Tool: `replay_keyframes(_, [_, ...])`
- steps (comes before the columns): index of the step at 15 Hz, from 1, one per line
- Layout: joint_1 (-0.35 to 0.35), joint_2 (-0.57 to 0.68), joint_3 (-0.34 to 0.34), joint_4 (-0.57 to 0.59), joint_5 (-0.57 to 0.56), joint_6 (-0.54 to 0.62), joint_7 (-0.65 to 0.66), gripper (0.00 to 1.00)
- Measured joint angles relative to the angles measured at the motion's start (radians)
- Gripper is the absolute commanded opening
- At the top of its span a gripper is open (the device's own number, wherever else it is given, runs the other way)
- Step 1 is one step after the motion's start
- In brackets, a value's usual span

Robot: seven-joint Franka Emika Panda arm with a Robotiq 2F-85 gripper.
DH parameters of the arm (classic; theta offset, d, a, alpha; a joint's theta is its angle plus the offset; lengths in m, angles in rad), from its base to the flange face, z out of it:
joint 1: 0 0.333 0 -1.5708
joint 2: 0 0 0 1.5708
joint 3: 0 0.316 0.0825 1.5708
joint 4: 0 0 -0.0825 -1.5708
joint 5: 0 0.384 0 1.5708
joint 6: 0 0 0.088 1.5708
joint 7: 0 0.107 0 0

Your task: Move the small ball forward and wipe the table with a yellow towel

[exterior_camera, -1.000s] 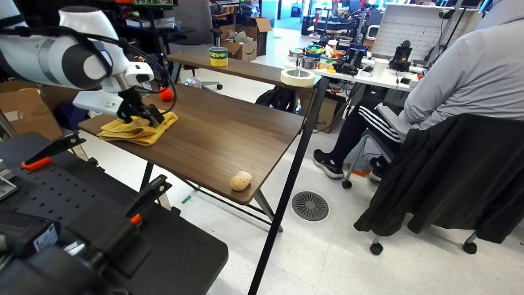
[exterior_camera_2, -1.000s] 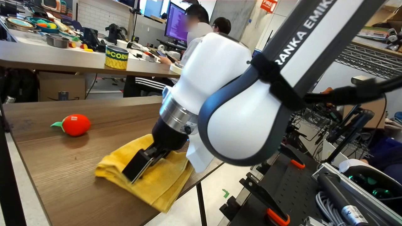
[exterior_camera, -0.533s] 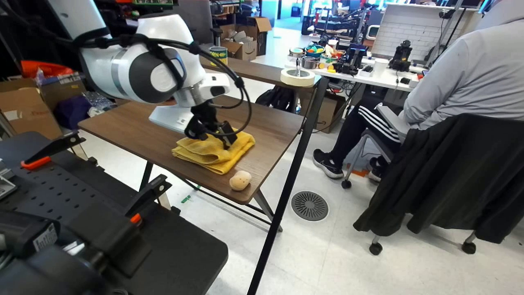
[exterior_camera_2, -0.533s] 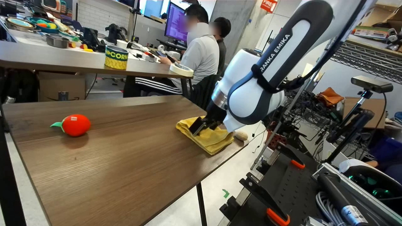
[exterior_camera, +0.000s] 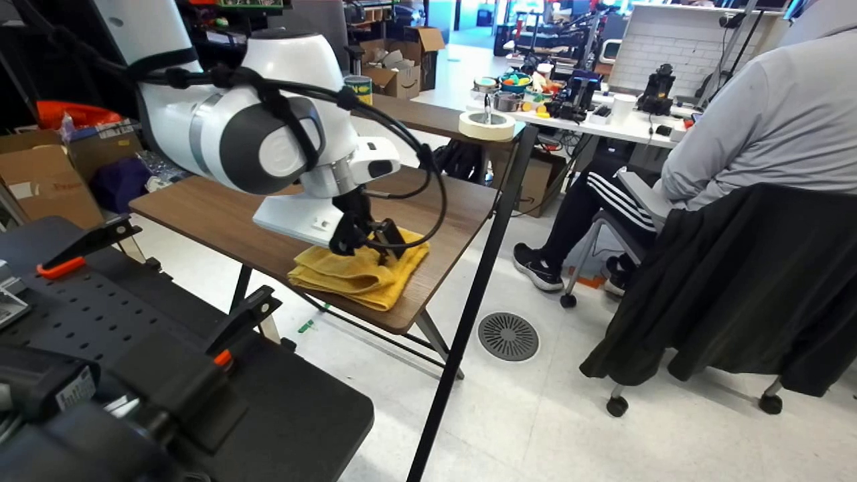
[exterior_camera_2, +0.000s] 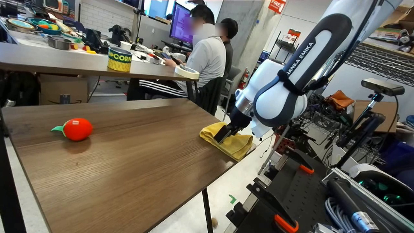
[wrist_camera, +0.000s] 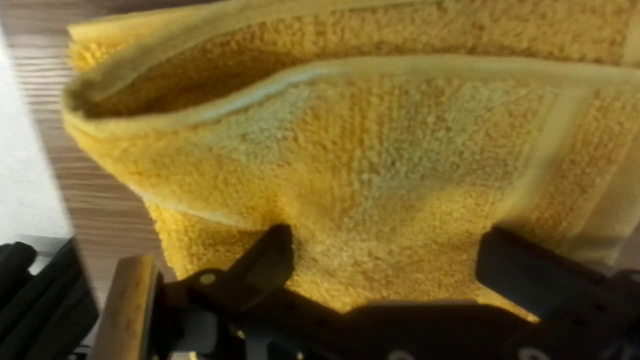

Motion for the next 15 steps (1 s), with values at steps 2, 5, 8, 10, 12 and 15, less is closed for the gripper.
replay_keyframes(2, [0.058, -0.002, 0.042, -0.028, 0.004, 0.026, 0.024, 1.00])
replay_keyframes(5, [0.140, -0.001, 0.090, -0.001, 0.045, 0.015, 0.113, 1.00])
replay_keyframes(8, [0.176, 0.022, 0.076, 0.108, 0.124, -0.021, 0.194, 1.00])
replay_keyframes(10, [0.177, 0.059, 0.035, 0.207, 0.164, -0.046, 0.241, 1.00])
replay_keyframes(12, [0.172, 0.107, -0.018, 0.303, 0.192, -0.077, 0.288, 1.00])
replay_keyframes(15, [0.125, 0.190, -0.088, 0.450, 0.203, -0.138, 0.336, 1.00])
